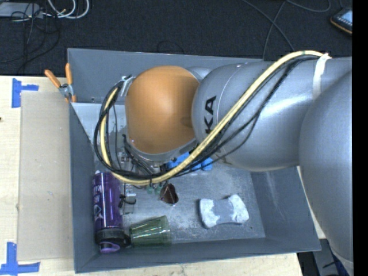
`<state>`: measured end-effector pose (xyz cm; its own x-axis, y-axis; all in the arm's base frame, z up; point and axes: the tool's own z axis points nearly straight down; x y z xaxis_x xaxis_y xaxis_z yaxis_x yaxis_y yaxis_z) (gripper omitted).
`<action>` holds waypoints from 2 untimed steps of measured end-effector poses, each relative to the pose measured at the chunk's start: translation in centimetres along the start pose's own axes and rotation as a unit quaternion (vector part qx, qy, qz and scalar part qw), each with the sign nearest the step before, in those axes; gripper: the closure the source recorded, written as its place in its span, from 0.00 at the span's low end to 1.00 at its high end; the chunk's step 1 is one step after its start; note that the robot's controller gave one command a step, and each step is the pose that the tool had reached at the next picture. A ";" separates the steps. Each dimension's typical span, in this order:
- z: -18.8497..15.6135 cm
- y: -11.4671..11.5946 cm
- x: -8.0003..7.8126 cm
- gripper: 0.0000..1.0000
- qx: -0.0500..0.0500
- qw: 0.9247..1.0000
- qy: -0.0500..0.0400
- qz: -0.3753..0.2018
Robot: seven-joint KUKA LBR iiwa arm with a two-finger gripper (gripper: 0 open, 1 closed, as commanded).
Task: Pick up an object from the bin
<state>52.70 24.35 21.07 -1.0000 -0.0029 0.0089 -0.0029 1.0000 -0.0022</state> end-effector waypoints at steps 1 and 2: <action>-0.4 -0.1 -0.2 0.00 -0.001 1.000 -0.003 0.003; 7.1 -4.4 2.9 0.00 -0.001 0.998 -0.003 -0.058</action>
Offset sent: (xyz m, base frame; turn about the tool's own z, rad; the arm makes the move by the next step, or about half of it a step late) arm -0.0581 -0.0863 -0.1407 -0.2222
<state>49.77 19.88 13.98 -0.9929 -0.1187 0.0024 -0.1187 0.9929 -0.0003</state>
